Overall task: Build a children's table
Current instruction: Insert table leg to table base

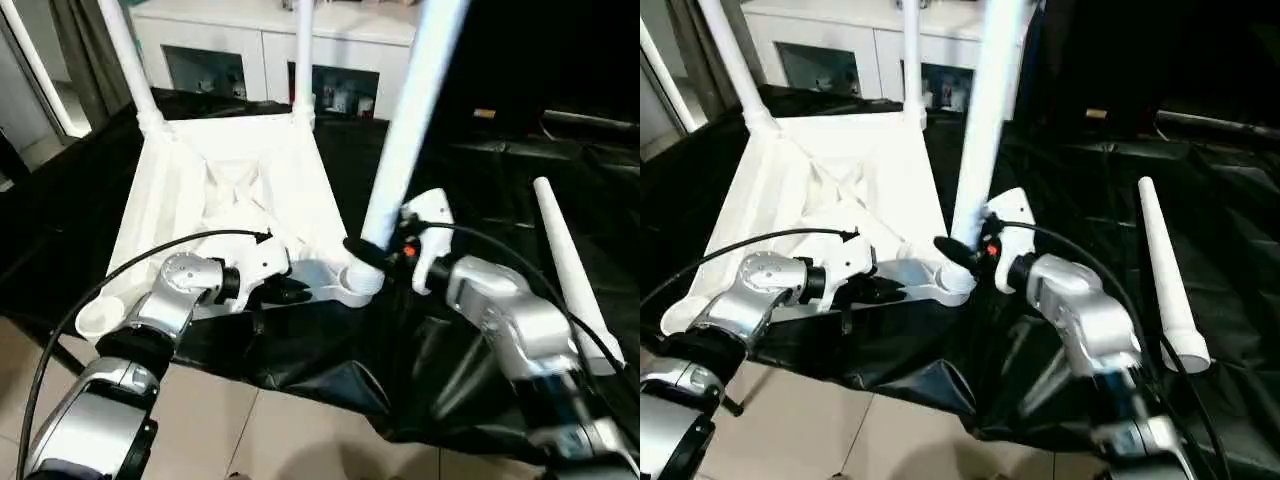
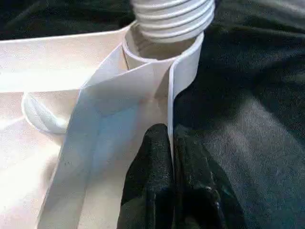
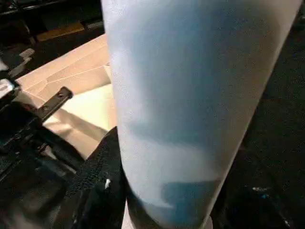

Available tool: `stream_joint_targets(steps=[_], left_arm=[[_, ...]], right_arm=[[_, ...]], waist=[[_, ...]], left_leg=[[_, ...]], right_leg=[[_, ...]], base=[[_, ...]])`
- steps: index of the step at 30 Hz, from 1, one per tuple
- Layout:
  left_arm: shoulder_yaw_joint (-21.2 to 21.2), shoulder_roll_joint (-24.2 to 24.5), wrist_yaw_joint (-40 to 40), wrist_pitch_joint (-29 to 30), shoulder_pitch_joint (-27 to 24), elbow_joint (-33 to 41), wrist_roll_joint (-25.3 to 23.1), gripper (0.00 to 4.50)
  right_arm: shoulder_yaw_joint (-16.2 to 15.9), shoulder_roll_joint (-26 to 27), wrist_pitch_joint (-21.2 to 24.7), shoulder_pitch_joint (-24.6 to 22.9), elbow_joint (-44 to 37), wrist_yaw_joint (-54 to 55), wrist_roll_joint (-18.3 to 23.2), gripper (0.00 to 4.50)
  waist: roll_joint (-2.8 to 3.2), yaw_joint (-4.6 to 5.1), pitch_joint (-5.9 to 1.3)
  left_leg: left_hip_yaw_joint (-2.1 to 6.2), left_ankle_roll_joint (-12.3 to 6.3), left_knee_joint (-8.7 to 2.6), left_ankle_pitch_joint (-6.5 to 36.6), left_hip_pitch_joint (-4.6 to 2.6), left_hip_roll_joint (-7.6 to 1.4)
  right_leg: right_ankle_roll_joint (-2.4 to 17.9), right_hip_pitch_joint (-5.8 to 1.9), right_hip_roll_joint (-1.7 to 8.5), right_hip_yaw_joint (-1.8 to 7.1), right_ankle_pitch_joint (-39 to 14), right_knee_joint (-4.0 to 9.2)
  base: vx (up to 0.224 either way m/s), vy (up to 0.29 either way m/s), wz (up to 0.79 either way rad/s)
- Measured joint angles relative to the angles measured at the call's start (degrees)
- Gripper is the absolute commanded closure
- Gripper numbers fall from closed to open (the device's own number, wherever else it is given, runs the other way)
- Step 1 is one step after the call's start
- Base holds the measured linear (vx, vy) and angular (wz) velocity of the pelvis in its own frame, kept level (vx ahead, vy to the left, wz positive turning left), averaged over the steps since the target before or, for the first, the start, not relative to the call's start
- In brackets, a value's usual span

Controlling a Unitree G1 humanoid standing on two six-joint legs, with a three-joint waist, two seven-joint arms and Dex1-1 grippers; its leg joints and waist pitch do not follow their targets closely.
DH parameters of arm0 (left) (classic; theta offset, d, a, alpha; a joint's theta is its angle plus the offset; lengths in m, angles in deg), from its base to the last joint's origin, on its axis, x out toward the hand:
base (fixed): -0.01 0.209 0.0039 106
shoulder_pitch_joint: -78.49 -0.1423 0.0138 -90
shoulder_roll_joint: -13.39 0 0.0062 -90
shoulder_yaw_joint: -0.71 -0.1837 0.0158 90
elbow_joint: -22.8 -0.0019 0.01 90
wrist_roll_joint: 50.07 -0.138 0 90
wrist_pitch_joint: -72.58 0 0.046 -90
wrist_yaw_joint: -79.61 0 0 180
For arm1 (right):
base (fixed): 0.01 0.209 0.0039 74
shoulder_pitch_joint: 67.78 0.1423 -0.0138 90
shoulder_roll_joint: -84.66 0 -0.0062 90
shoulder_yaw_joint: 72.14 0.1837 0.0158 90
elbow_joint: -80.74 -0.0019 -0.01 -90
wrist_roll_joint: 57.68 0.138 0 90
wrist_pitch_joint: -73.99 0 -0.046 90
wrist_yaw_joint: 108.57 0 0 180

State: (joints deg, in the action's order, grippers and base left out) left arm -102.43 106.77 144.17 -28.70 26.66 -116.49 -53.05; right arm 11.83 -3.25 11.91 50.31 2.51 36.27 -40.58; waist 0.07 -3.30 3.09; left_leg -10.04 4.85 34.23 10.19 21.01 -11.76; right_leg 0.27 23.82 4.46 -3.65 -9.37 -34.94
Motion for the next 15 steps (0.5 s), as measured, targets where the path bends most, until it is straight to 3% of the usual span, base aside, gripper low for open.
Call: stream_joint_targets(steps=[7, 12, 15], left_arm=[[0.4, 0.5, 0.9, 0.7, -1.1, 1.9, 0.3, 4.50], [0.1, 1.2, 1.7, 2.2, -0.8, 2.5, 0.0, 4.50], [-0.8, 1.4, 2.9, 3.6, 0.1, 2.3, -0.4, 4.50]], right_arm=[[0.0, 1.0, -1.3, 2.7, 4.2, -0.2, -0.4, 2.62], [-0.3, 0.6, 1.0, 4.2, 5.3, -2.6, -0.4, 2.62], [-2.0, -0.6, 2.7, 5.6, 7.1, -5.4, -0.5, 2.62]], waist=[[-0.25, 0.19, 0.00], [-0.73, 0.18, -0.07], [-1.16, 0.03, -0.11]], left_leg=[[-0.04, -0.02, -0.07, 0.0, 0.00, 0.00], [-0.05, -0.02, -0.10, 0.0, -0.04, -0.01], [-0.04, -0.02, -0.10, 0.0, -0.04, -0.02]], right_leg=[[0.0, 0.04, 0.00, 0.01, -0.1, -0.01], [0.0, 0.01, -0.01, 0.01, -0.1, -0.01], [0.1, -0.01, -0.01, 0.00, -0.1, -0.01]], base=[[0.000, 0.000, 0.00], [0.000, 0.000, 0.00], [0.000, 0.000, 0.00]])
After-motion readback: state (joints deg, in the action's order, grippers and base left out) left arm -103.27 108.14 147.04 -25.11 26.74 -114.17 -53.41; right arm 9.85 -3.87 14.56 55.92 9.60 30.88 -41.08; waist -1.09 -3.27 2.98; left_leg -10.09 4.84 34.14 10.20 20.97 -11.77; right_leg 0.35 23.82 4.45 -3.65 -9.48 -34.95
